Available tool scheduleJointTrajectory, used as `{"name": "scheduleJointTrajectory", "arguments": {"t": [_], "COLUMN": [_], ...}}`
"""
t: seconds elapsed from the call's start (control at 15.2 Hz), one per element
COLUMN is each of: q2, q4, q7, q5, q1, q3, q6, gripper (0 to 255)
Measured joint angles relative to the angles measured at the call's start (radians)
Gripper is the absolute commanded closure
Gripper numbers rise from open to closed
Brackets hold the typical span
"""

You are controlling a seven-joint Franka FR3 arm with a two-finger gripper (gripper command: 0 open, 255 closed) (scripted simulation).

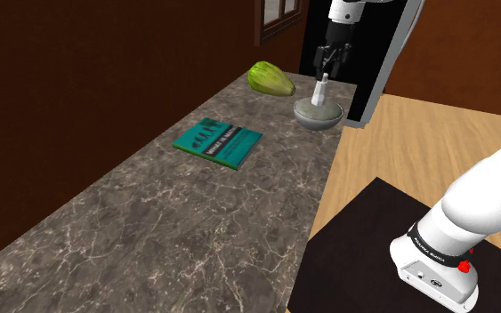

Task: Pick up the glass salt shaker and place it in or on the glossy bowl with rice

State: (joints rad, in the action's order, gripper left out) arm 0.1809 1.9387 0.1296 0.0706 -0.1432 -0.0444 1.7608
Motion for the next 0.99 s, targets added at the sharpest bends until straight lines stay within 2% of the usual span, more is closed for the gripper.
{"name": "scheduleJointTrajectory", "arguments": {"t": [0.26,0.59,0.99], "q2": [0.000,-0.011,-0.013], "q4": [0.000,-0.128,-0.142], "q7": [0.000,-0.001,-0.001], "q5": [0.000,-0.001,-0.001], "q1": [0.000,-0.003,-0.003], "q3": [0.000,-0.004,-0.005], "q6": [0.000,-0.117,-0.129], "gripper": [0,0,0]}}
